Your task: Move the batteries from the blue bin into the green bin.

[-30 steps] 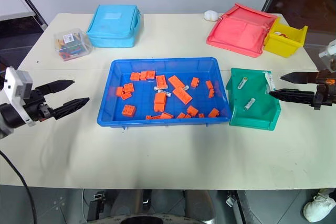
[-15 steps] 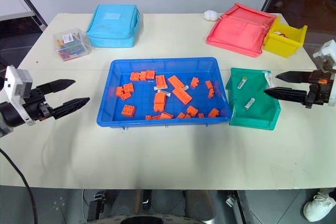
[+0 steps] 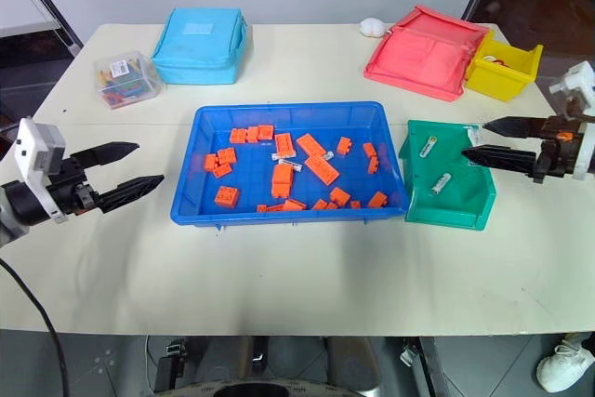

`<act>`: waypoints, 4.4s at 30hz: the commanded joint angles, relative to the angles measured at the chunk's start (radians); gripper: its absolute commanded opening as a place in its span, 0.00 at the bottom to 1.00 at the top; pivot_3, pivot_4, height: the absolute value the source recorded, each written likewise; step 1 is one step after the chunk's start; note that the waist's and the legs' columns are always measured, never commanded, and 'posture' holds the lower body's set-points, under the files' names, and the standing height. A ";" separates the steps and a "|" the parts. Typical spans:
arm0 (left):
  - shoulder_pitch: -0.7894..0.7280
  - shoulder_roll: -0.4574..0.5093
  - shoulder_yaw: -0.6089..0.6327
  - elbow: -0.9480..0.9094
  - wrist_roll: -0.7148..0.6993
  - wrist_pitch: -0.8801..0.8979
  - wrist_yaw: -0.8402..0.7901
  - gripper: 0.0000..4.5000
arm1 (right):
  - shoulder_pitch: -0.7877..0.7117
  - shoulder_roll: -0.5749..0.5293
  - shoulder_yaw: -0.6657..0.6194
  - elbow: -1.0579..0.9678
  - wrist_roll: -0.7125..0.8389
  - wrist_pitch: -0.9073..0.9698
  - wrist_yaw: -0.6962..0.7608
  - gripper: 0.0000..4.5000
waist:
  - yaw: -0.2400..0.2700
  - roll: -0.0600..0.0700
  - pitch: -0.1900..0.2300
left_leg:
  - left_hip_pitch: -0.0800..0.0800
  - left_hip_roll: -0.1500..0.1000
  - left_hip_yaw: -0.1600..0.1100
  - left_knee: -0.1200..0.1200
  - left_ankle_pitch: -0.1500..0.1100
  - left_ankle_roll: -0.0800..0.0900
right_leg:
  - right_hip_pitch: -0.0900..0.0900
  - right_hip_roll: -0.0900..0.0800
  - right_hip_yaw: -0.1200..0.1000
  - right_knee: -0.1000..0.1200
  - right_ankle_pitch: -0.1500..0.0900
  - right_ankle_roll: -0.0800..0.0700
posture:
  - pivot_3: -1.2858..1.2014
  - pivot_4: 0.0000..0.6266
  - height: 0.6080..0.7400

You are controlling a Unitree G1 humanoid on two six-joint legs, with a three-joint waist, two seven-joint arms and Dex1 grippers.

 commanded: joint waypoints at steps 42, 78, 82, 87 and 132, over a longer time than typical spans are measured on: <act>-0.054 -0.119 -0.050 -0.182 -0.041 -0.001 0.203 1.00 | -0.288 0.616 0.616 -0.167 -0.298 0.010 -0.461 0.99 | 0.003 -0.001 0.000 | -0.002 -0.002 -0.002 0.002 0.000 0.000 | -0.003 -0.001 -0.001 0.005 0.000 0.000 | 0.52 0.24 1.00; -0.036 -0.132 -0.043 -0.201 -0.048 -0.009 0.248 1.00 | -0.433 0.725 0.674 0.188 -0.498 -0.330 -0.191 0.99 | 0.000 -0.001 0.000 | -0.002 0.000 -0.003 0.000 0.000 0.000 | -0.004 0.001 -0.001 0.005 0.000 0.000 | 0.52 0.24 1.00; -0.027 -0.142 -0.046 -0.213 -0.045 -0.011 0.259 1.00 | -0.445 0.738 0.682 0.223 -0.514 -0.307 -0.158 0.99 | 0.000 -0.001 0.000 | -0.002 0.000 -0.003 0.000 0.000 0.000 | -0.004 0.001 -0.001 0.005 0.000 0.000 | 0.52 0.24 1.00; -0.018 -0.149 -0.041 -0.225 -0.043 -0.012 0.274 1.00 | -0.450 0.756 0.669 0.236 -0.514 -0.264 -0.142 0.58 | 0.000 -0.001 0.000 | -0.001 0.000 -0.003 0.000 0.000 0.000 | -0.004 0.001 -0.001 0.005 0.000 0.000 | 0.52 0.24 1.00; -0.013 -0.159 -0.045 -0.217 -0.020 -0.039 0.297 1.00 | -0.530 0.821 0.608 0.439 -0.525 -0.264 -0.179 0.85 | -0.001 -0.001 -0.001 | 0.000 0.000 -0.003 0.000 0.000 -0.001 | -0.002 0.001 -0.001 0.005 0.000 0.000 | 0.52 0.24 1.00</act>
